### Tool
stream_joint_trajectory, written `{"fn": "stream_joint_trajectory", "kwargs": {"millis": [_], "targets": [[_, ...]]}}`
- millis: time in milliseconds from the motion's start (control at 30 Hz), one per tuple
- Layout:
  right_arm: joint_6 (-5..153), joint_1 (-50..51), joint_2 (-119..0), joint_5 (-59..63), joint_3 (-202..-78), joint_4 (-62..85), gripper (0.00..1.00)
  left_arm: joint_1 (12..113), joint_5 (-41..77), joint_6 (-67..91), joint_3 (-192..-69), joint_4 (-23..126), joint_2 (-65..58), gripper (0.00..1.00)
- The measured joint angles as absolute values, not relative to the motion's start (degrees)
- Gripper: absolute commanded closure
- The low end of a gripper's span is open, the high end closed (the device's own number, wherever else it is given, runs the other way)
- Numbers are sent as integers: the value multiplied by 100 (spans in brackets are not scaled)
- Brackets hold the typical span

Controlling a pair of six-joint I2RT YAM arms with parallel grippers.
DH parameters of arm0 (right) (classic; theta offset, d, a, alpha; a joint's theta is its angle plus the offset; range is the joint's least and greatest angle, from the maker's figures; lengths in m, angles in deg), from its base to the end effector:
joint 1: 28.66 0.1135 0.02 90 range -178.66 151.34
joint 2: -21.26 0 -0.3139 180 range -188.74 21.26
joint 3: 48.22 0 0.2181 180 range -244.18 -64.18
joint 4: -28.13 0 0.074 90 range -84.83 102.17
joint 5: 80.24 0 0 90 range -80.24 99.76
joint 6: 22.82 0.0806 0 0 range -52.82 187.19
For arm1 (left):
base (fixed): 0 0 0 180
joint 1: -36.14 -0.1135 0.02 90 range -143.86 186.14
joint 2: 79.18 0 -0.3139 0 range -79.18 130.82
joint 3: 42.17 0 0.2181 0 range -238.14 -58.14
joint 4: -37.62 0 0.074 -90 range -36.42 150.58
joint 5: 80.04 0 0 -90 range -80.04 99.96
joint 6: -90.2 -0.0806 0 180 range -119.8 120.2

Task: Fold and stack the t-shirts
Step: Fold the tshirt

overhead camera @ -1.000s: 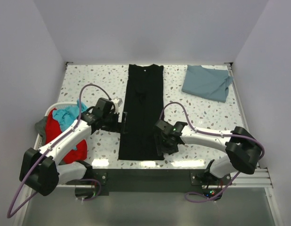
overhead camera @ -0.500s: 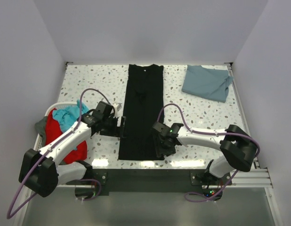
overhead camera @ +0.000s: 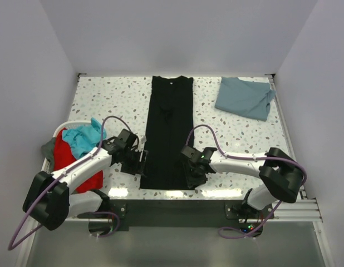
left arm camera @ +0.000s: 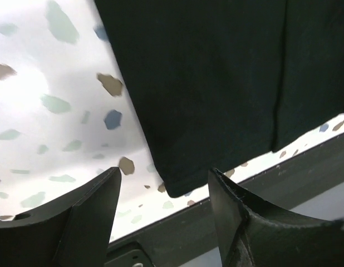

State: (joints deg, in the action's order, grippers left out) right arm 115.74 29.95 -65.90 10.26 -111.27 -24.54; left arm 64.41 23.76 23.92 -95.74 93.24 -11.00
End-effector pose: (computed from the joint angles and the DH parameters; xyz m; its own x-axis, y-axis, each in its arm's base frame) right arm 0.1250 0.2035 0.1874 -0.9747 -0.1583 -0.1577 -0.1841 0.9688 0.1658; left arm 0.1370 -0.0955 0.2066 -0.9724 0.0794 -0.2194 0.1528 0.9274 -0.3416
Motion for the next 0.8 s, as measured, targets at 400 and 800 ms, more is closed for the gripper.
{"fn": "stream_joint_trajectory", "kwargs": {"millis": [400, 800], "targets": [[11248, 2988, -6745, 722, -11149, -2364, 81, 7012, 2584, 2993, -9014, 9339, -1253, 43], [11032, 2991, -6765, 685, -11182, -2380, 81, 7127, 2350, 3573, -8809, 9230, -1517, 44]]}}
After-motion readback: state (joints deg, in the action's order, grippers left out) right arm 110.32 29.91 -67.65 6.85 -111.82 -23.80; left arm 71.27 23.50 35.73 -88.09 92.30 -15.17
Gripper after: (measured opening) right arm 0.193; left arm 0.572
